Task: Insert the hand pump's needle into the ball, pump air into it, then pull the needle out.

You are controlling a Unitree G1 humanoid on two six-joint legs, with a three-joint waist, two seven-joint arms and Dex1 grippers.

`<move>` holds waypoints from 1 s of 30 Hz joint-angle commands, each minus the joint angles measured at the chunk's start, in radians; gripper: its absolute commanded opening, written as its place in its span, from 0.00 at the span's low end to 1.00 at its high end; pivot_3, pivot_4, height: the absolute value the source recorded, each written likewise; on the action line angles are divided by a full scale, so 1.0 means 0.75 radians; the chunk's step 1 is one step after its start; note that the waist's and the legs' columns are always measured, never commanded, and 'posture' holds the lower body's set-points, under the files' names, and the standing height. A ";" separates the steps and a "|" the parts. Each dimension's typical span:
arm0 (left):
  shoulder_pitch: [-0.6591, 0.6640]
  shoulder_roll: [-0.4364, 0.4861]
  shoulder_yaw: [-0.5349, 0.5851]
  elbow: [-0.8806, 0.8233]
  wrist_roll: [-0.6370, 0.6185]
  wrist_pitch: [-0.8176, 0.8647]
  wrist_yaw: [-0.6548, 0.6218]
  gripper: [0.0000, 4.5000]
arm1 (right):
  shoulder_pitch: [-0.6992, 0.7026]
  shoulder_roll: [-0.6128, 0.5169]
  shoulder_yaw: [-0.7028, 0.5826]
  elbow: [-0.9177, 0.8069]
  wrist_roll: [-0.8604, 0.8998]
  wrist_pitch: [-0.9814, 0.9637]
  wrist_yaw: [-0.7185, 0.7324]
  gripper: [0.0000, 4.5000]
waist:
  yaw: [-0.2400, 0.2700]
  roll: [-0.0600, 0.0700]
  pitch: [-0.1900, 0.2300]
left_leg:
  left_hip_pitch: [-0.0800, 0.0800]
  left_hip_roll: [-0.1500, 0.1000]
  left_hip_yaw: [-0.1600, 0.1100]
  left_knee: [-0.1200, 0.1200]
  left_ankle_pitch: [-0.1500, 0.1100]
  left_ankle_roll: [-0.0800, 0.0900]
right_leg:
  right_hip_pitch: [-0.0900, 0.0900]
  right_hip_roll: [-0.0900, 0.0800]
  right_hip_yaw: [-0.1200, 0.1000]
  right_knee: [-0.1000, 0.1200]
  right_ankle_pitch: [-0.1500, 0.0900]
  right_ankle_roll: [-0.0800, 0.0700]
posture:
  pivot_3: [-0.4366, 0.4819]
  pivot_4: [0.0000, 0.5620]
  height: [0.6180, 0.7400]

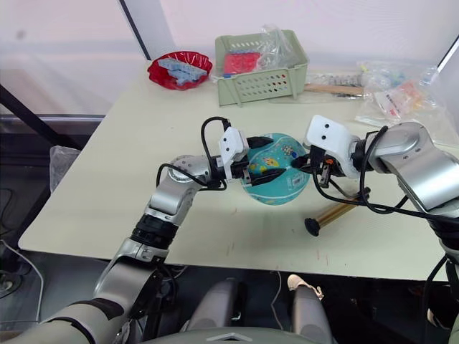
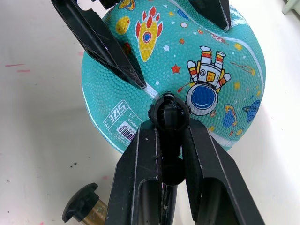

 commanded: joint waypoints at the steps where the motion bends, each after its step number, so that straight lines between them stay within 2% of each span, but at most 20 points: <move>1: 0.097 0.020 -0.185 0.224 0.189 0.190 0.035 1.00 | -0.064 -0.023 -0.216 -0.132 0.060 -0.061 0.005 0.02 | 0.000 0.000 0.000 | 0.000 0.000 0.001 0.000 0.000 0.000 | 0.000 0.000 0.001 0.000 0.000 0.000 | 0.48 0.27 0.97; 18: 0.088 0.035 -0.209 0.277 0.204 0.206 0.071 1.00 | -0.056 -0.098 -0.321 -0.154 0.162 -0.028 0.011 0.02 | 0.016 0.000 0.000 | -0.002 0.000 0.015 0.000 -0.001 0.002 | -0.012 0.000 0.016 0.002 0.002 0.003 | 0.48 0.27 0.97; 30: 0.093 0.040 -0.219 0.290 0.204 0.206 0.086 1.00 | -0.041 -0.154 -0.352 -0.148 0.188 -0.034 0.004 0.02 | 0.017 -0.001 0.000 | -0.002 0.000 0.042 0.003 -0.006 0.011 | -0.021 0.000 0.042 0.001 0.008 0.014 | 0.48 0.27 0.97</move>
